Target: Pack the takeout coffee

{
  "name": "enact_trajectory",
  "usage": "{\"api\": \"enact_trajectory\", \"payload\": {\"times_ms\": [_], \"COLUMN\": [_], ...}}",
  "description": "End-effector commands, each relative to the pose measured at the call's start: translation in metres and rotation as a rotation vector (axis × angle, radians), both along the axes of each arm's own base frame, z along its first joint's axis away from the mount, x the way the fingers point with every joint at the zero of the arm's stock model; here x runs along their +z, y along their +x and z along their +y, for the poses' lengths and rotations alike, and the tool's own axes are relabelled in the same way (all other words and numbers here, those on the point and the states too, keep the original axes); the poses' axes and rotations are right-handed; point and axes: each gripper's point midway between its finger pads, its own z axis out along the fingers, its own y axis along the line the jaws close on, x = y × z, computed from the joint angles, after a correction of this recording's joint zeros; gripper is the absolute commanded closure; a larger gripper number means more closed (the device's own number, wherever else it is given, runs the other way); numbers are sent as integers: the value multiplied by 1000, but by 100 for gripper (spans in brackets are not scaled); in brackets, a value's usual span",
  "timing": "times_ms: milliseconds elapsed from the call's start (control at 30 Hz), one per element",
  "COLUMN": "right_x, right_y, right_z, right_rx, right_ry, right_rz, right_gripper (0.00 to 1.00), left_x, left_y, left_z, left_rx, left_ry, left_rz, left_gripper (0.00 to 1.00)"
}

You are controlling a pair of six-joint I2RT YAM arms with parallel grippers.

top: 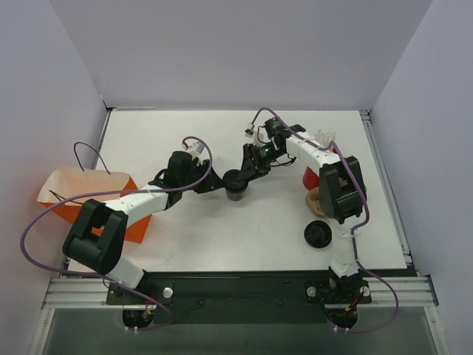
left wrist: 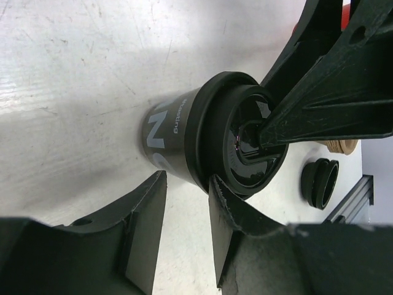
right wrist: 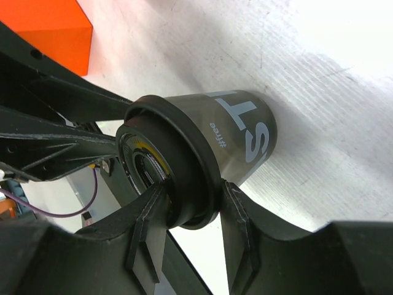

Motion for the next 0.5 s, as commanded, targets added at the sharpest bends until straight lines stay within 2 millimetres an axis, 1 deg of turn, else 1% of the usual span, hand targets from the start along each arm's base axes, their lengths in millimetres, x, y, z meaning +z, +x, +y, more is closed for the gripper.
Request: {"api": "enact_trajectory", "payload": {"times_ms": [0,33,200,333,467], "right_x": [-31,-32,-32,-28,-26], "right_y": [-22,-23,-23,-23,-22], "right_z": [9,9,11,17,22], "right_rx": [87,92,96,107,113], "right_ry": [-105,-113,-119,-111,-111], "right_rz": [24,22,13,0,-10], "right_gripper": [72,72,72,73,73], "left_x": [16,18,31,33,33], "left_y": [-15,-13,-4,3,15], "left_z": [-2,2,1,1,9], "left_rx": [-113,-122,-180,-187,-160], "left_ry": [-39,-47,-70,-66,-68], "left_rz": [47,40,-23,-54,-66], "left_gripper": [55,53,53,53,53]}}
